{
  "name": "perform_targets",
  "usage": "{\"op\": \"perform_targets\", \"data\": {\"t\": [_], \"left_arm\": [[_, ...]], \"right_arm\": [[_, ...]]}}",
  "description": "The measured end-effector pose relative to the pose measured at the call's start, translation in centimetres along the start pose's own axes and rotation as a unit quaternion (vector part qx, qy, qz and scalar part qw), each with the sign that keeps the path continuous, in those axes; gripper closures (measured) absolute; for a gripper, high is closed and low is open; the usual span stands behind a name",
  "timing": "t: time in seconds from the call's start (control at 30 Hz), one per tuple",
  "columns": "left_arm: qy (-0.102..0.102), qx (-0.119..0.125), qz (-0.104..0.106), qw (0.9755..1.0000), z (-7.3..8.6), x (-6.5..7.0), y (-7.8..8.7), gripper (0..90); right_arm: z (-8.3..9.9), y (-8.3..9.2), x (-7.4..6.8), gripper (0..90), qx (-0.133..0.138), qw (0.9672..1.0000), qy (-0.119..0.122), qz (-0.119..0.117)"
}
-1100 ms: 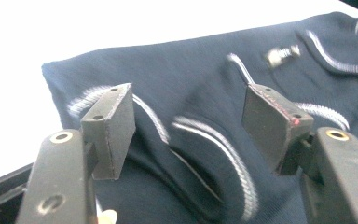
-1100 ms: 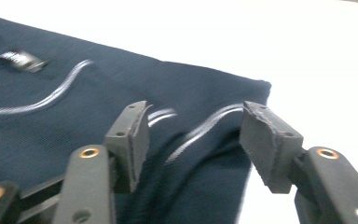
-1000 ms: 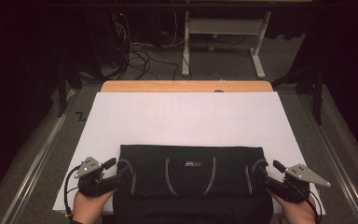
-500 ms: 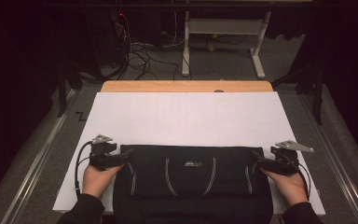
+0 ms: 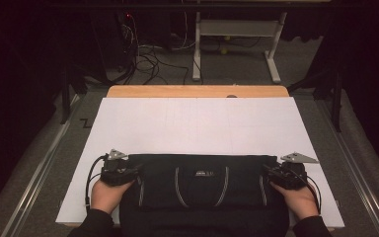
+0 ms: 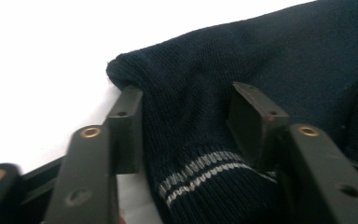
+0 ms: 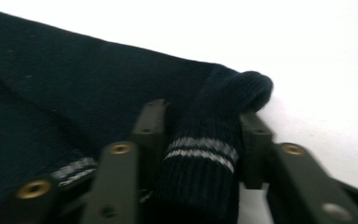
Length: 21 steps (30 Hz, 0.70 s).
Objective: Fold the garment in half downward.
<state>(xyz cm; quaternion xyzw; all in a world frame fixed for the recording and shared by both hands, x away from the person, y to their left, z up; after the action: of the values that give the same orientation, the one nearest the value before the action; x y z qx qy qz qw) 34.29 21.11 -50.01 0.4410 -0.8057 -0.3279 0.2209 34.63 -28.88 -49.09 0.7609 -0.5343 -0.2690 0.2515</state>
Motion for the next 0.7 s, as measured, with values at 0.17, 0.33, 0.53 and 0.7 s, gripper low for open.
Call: {"op": "perform_targets", "data": {"t": [0.17, 0.33, 0.53, 0.7], "left_arm": [[0.000, 0.012, 0.030, 0.9995, 0.2, 0.2, 0.0, 62.9], [-0.003, 0.015, 0.037, 0.9992, 0.2, 0.3, 0.0, 73.2], [0.003, 0.052, 0.022, 0.9984, -0.3, 0.5, 0.7, 75.6], [-0.021, 0.078, 0.012, 0.9967, -1.1, 1.1, 1.6, 75.9]], "right_arm": [[0.0, -0.1, -0.1, 76.6, -0.002, 0.9999, 0.001, -0.016], [0.0, 0.0, -0.3, 80.5, 0.003, 0.9999, 0.007, -0.012], [-0.1, 0.5, -0.6, 81.9, 0.017, 0.9994, 0.029, 0.002], [-0.6, 1.0, -0.8, 82.2, 0.034, 0.9986, 0.041, 0.005]]}}
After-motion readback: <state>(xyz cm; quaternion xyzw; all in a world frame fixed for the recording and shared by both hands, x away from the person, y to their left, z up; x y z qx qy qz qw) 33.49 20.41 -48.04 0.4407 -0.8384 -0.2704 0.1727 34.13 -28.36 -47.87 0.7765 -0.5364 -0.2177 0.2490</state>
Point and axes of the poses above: each handheld gripper's, and its own axes: y roughly backward along the jaws, z roughly out of its underside, x roughly to its right, the point moved 3 cm from there along -y, roughly forward along the jaws, and after that the axes turned 8 degrees about -y, right-handed, at the moved point
